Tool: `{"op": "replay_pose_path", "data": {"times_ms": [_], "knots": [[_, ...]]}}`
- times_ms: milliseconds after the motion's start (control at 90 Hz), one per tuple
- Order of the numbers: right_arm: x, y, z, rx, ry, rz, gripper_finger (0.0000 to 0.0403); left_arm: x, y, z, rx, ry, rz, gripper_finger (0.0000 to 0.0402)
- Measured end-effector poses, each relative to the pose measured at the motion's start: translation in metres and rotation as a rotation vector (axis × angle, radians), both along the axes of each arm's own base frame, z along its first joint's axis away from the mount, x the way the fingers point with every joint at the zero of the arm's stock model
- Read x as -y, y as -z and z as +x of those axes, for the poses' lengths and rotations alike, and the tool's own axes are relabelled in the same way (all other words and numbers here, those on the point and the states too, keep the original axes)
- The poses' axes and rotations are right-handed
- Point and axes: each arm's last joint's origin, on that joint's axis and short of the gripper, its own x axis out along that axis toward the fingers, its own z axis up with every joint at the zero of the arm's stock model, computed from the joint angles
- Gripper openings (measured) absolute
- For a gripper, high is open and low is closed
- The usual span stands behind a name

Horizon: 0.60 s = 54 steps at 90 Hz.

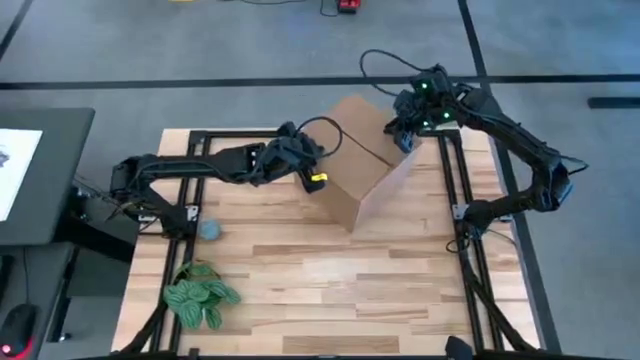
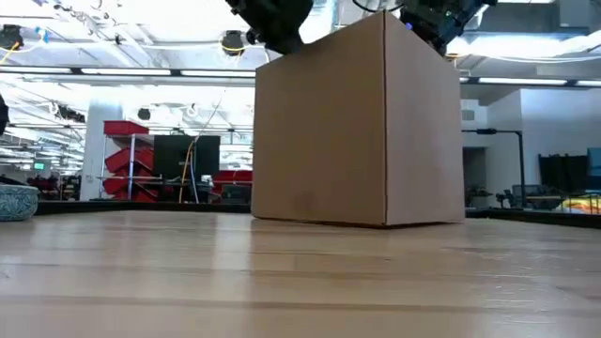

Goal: Wrap mug
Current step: Close the cardboard box

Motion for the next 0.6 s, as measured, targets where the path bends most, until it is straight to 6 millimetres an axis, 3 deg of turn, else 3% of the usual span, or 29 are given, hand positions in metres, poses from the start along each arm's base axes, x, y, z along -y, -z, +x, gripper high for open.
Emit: {"op": "replay_pose_path", "data": {"times_ms": [333,600], "knots": [[0.010,0.001,-0.012,-0.022,0.078,0.003,0.0065,-0.003,0.001,-0.001,-0.018,-0.003,0.008,0.0000],[-0.003,0.004,-0.004,-0.051,0.030,0.050,0.0065,-0.011,0.001,-0.003,-0.052,-0.025,0.047,0.0000]]}}
